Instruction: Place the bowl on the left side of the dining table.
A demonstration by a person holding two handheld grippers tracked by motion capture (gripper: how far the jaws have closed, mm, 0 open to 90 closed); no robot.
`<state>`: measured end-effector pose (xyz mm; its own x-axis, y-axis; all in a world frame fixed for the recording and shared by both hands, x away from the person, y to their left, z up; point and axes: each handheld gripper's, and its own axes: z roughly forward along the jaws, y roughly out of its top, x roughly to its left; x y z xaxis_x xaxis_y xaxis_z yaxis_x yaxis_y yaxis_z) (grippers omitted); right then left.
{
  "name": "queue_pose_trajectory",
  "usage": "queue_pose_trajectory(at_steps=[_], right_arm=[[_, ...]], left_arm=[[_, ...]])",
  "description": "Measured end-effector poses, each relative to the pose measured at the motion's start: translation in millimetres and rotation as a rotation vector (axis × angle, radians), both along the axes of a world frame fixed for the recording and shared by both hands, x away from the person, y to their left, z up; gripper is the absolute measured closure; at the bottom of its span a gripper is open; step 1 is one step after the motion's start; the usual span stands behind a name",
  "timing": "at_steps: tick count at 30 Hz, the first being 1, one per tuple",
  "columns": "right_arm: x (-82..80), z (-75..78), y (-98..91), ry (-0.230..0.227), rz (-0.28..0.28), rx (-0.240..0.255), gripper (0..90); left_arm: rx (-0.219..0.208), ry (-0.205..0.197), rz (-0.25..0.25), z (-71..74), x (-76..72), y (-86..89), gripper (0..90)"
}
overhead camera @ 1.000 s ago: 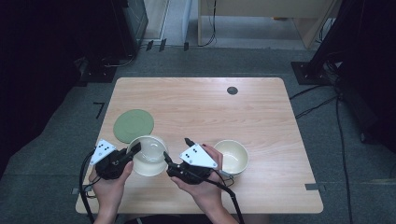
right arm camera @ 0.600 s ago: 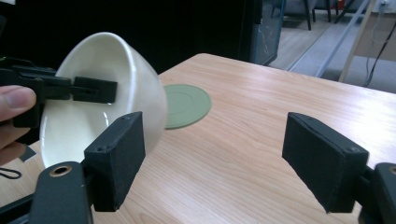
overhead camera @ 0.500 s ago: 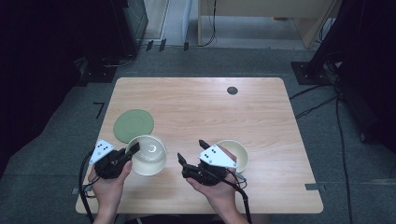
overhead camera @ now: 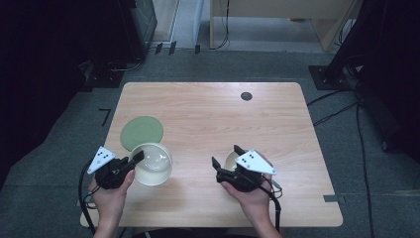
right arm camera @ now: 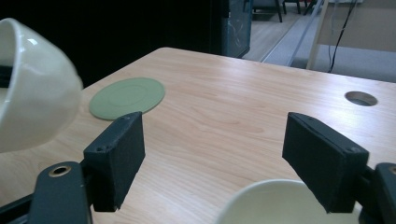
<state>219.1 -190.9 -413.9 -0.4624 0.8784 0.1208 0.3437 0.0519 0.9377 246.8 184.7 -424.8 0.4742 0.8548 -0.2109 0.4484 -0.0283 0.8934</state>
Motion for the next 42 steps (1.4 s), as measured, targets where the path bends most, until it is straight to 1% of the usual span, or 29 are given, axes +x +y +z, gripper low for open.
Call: queue_pose_trajectory(at_steps=[1,3,4,9,14,18,24,28,32,33,34,35,39,42], right_arm=[[1.6,0.2,-5.2,0.003,-0.003,0.009,21.4],[5.3,0.9,-18.6,0.013,-0.035,0.031,21.8],[7.1,1.1,-26.1,0.015,-0.058,0.034,22.1],[11.4,-1.4,-52.4,0.016,-0.095,0.044,22.5],[14.9,-6.6,-71.8,0.018,-0.129,0.029,22.3],[17.9,-11.9,-86.5,0.031,-0.164,0.031,22.2],[21.7,-20.1,-103.6,0.046,-0.217,0.008,22.3],[22.6,-26.3,-114.2,0.046,-0.251,-0.027,22.1],[23.9,-31.7,-126.4,0.048,-0.279,-0.026,22.0],[23.9,-31.7,-126.4,0.048,-0.279,-0.026,22.0],[24.3,-35.4,-132.7,0.049,-0.296,-0.032,22.0],[24.5,-37.2,-134.9,0.048,-0.301,-0.037,22.0],[26.4,-48.2,-146.9,0.072,-0.327,-0.040,21.9],[28.0,-57.2,-156.1,0.097,-0.353,-0.051,21.9]], left_arm=[[-0.002,0.001,0.000,0.3,0.2,1.2,84.7],[-0.004,0.003,0.006,0.2,0.5,4.0,84.7],[-0.003,0.004,0.010,0.0,0.7,4.8,84.7],[-0.005,0.008,0.020,-2.0,2.5,9.5,84.7],[-0.005,0.012,0.032,-3.7,4.1,13.7,84.7],[-0.007,0.017,0.043,-5.4,5.4,17.2,84.7],[-0.010,0.019,0.067,-7.5,7.2,23.2,84.7],[-0.001,0.027,0.084,-9.5,9.2,27.0,84.7],[-0.005,0.034,0.098,-11.4,13.0,31.3,84.7],[-0.005,0.034,0.098,-11.4,13.0,31.3,84.7],[-0.010,0.038,0.104,-11.8,15.3,34.2,84.7],[-0.012,0.038,0.110,-11.7,16.5,35.4,84.7],[-0.018,0.039,0.124,-10.8,20.8,40.5,84.7],[-0.035,0.044,0.138,-11.0,24.1,43.9,84.7]])
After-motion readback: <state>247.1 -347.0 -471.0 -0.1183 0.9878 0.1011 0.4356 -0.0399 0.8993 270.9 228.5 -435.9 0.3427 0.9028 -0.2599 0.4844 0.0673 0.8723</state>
